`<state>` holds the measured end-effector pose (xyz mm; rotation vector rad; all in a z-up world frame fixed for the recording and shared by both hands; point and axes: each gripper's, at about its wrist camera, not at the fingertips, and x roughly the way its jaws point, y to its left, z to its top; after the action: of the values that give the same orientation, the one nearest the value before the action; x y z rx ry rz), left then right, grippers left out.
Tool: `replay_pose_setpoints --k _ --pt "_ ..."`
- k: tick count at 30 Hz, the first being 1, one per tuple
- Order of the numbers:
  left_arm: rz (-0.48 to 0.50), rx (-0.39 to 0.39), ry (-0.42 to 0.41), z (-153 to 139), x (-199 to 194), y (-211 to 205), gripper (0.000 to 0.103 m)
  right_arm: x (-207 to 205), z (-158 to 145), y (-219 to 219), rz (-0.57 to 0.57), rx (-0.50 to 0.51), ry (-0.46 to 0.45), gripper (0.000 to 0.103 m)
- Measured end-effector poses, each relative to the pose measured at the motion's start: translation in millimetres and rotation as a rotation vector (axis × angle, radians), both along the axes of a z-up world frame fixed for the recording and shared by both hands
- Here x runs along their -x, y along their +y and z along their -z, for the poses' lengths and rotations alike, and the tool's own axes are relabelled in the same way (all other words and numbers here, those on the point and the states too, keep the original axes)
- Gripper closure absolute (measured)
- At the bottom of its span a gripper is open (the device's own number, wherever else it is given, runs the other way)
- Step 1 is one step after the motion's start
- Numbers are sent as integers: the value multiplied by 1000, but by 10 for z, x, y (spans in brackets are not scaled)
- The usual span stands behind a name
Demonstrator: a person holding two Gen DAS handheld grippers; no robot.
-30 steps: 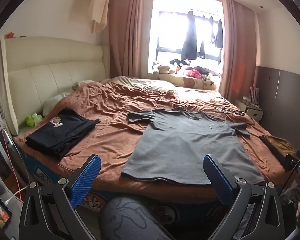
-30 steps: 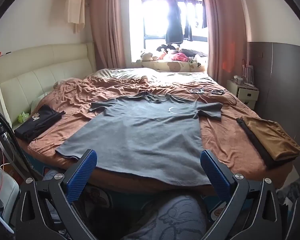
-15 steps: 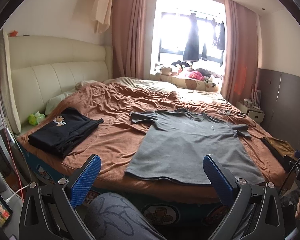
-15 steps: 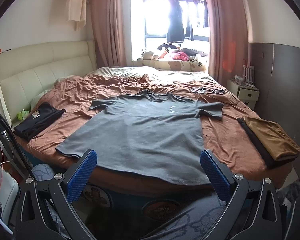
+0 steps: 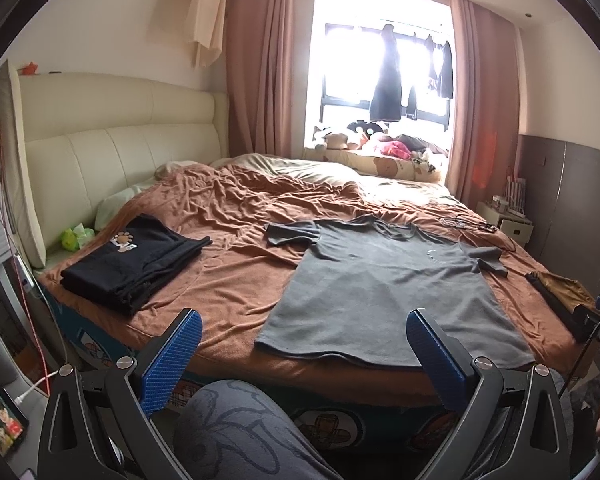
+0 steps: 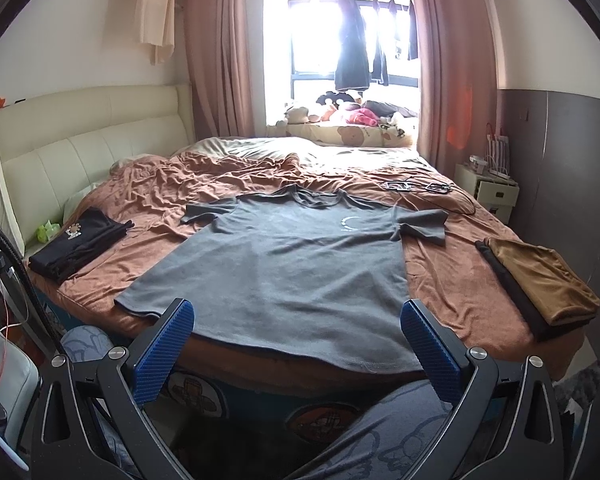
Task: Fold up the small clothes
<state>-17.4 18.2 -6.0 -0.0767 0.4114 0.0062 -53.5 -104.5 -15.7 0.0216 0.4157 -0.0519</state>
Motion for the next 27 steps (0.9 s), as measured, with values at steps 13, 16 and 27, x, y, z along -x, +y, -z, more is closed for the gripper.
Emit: replay_pose_setpoints --k 13,16,27 --pt "7 1 -11 -13 -9 77 0 -51 -12 43 29 -22 -1 0" --pt "7 6 -13 -16 -10 80 0 -63 -17 49 36 -28 4 0" --pt "13 23 -20 -25 -38 130 0 -128 -39 58 50 -29 9 0"
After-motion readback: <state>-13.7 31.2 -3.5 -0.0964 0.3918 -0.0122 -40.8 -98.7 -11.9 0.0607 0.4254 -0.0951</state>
